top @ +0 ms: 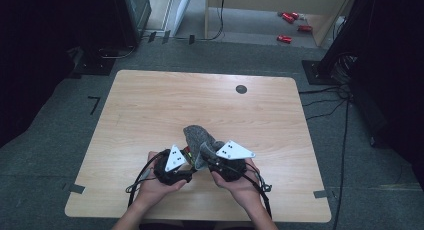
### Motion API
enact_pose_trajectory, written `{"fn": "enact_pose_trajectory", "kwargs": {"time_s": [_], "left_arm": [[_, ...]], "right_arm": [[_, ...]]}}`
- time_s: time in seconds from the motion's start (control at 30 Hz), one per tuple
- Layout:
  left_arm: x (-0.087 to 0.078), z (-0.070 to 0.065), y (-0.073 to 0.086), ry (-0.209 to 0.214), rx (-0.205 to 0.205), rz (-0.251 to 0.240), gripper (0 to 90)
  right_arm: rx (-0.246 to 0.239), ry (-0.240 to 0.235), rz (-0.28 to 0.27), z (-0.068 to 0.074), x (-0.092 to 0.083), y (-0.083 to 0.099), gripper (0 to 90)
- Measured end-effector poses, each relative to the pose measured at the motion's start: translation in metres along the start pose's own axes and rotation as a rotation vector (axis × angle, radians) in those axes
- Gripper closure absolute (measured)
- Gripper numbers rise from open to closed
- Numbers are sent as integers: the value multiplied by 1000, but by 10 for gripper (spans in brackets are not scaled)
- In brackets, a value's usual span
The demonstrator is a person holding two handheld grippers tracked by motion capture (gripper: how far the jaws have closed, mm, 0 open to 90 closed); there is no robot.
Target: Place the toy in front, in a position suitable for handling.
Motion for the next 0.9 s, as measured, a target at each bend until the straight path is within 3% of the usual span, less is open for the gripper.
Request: {"fn": "enact_pose_trajectory", "kwargs": {"time_s": [0.07, 0.1, 0.17, 0.23, 0.33, 0.37, 0.43, 0.53, 0.57, 0.6, 0.67, 0.73, 0.77, 0.83, 0.9], "left_arm": [[1, -1, 0, 3, -5, 0, 354], [2, -4, -1, 2, 3, 4, 354], [5, -11, -2, 0, 33, 15, 354], [7, -17, -1, -2, 64, 30, 354], [6, -15, -1, 3, 61, 26, 354], [5, -13, -1, 6, 45, 20, 354], [5, -8, -1, 17, 1, 8, 354], [7, -10, -2, 18, 6, 17, 354], [7, -12, -2, 22, 9, 19, 354], [8, -13, -2, 23, 13, 23, 354], [8, -13, -1, 20, 23, 31, 354], [7, -12, -1, 20, 20, 24, 354], [5, -9, -1, 15, 9, 13, 354], [5, -8, -1, 18, 1, 14, 354], [6, -8, -2, 14, -2, 14, 354]], "right_arm": [[-40, -9, -6, 10, 1, -2, 691], [-40, -9, -6, 10, 1, -2, 691], [-90, -39, -9, 23, 5, -3, 690], [-131, -15, 10, 28, 10, -2, 686], [-45, 9, 7, 11, 6, 0, 685], [-45, 9, 7, 11, 6, 0, 685], [43, 11, -6, 1, 4, 1, 686], [22, 16, -8, 10, 5, 0, 688], [-3, 5, -7, 17, 7, -1, 688], [-61, -16, -8, 30, 11, -2, 686], [-113, 17, 6, 34, 13, -3, 684], [-107, 15, 4, 31, 13, -3, 682], [-40, 17, -8, 21, 10, -3, 684], [22, 41, -15, 13, 8, -1, 692], [18, 46, -13, 16, 9, -1, 697]]}}
Point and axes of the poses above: each handheld gripper's, and its own axes: x roughly forward along the jaws, y roughly out of its underside, z roughly to its left, the point moved 2 cm from there along x, roughly forward along the jaws, and after that the axes turned 9 degrees about z, right-handed, at the moved point
